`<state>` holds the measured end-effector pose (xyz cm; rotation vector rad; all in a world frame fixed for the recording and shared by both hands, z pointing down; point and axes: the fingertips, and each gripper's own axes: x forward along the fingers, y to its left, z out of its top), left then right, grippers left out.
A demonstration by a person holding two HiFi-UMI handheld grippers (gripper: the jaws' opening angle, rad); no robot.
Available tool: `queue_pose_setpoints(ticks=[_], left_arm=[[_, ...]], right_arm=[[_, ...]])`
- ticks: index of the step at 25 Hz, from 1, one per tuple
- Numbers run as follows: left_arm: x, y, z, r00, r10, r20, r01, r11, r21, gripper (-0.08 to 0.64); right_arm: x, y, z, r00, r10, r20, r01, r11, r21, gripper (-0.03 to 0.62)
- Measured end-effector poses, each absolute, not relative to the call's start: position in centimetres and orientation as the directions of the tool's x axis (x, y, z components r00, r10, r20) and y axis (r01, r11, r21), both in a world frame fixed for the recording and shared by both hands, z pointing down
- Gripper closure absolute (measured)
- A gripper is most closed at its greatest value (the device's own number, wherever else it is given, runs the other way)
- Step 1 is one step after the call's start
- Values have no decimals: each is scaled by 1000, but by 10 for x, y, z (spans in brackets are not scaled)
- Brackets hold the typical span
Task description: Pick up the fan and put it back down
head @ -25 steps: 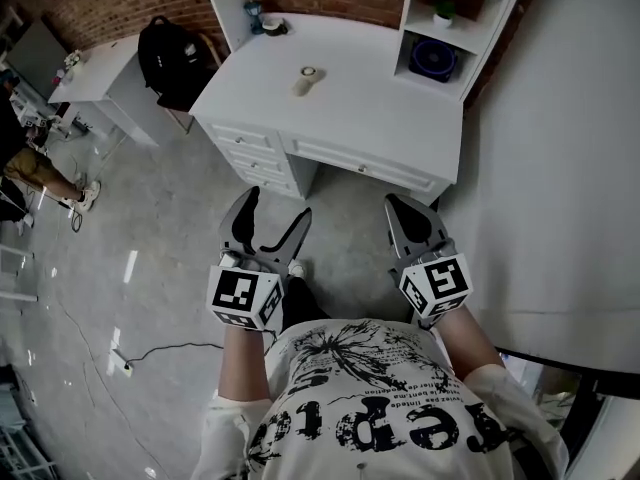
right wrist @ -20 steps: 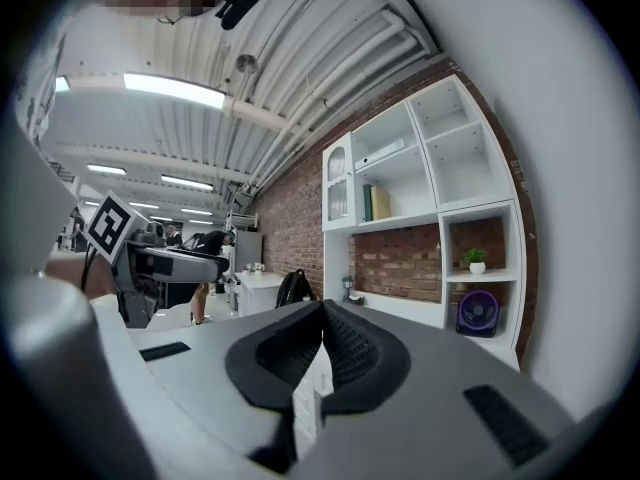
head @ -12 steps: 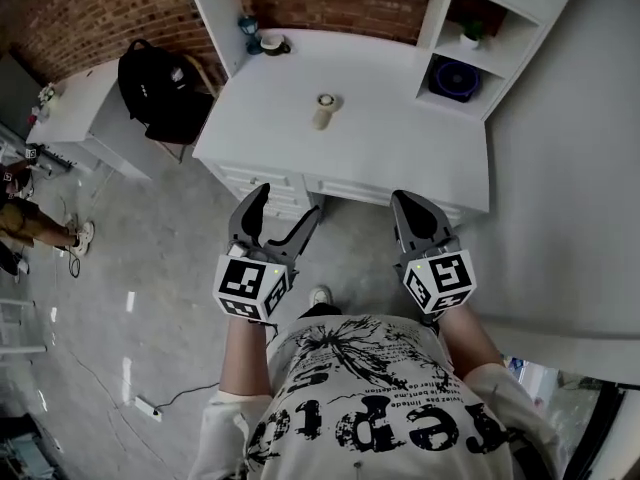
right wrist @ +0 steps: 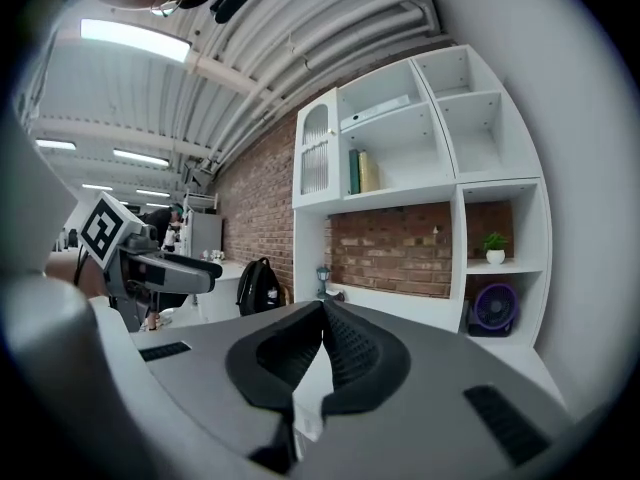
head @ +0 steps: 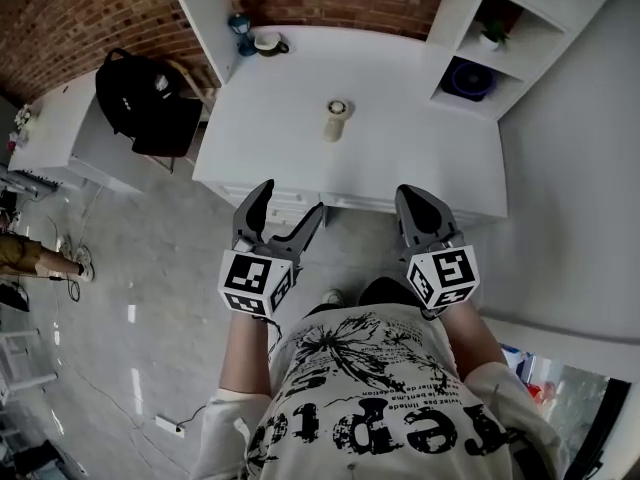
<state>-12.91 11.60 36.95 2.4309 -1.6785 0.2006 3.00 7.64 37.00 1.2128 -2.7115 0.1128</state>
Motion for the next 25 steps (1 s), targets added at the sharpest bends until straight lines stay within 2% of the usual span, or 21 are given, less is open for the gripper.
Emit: queue_pose_setpoints(ticks=[7, 15, 25], left_arm=[[-127, 34, 410, 373, -881, 290, -927, -367, 77, 198], [-121, -105, 452, 362, -846, 391, -929, -364, 72, 198], [-106, -228, 540, 361, -742, 565, -916, -395, 67, 198]], right_arm=[[19, 1, 398, -654, -725, 216, -745, 667, -18, 577], [21, -140, 424, -635, -739, 224, -763, 645, -34, 577], [31, -244, 463, -636, -729, 255, -761, 648, -44, 577]])
